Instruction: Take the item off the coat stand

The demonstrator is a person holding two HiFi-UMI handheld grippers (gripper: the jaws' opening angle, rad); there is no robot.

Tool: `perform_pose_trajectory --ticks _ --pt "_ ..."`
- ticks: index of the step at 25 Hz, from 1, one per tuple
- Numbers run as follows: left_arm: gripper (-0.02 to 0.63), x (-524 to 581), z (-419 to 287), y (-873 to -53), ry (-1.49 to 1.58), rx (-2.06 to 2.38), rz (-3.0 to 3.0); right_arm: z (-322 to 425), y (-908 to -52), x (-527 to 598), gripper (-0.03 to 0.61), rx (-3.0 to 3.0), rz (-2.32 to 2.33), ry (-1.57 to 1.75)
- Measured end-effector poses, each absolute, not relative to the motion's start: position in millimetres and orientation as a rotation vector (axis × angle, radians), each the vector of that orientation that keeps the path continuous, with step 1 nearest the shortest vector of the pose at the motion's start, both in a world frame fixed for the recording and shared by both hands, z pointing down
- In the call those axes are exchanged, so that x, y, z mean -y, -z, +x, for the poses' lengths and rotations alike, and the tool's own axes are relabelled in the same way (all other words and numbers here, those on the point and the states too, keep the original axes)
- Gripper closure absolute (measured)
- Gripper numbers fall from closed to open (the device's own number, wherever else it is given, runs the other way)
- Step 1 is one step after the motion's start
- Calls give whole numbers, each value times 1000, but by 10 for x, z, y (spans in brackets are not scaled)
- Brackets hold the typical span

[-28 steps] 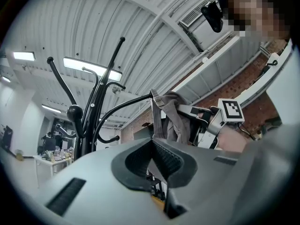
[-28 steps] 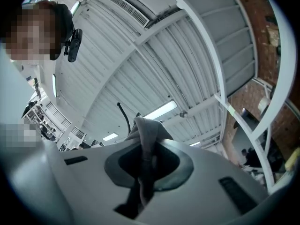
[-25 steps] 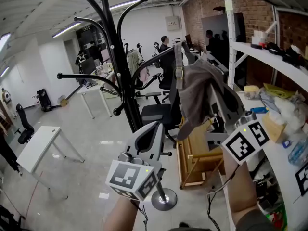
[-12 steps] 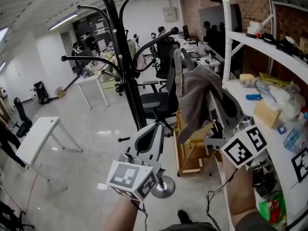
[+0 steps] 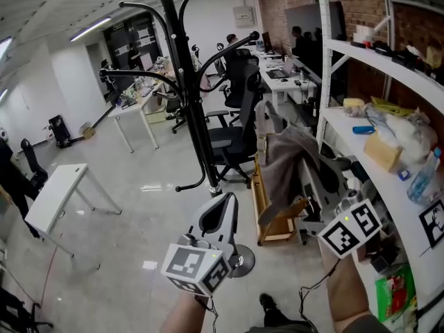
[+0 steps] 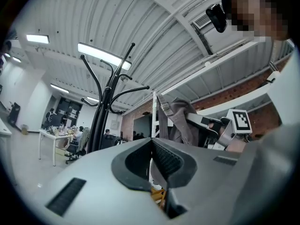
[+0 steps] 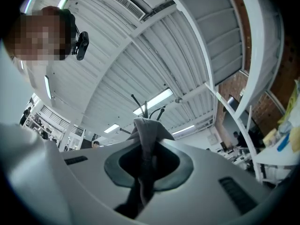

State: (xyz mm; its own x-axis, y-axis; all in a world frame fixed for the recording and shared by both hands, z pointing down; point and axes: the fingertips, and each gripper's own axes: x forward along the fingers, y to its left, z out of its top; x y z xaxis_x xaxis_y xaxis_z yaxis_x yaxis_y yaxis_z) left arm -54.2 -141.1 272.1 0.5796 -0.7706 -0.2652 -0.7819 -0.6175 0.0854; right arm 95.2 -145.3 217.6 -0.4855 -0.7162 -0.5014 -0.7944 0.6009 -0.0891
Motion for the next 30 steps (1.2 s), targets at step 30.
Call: perform_pose_trajectory --ticks 30 --pt "606 696 -99 -3390 -358 -1436 -2884 1260 -3142 635 549 -2447 -1221 8"
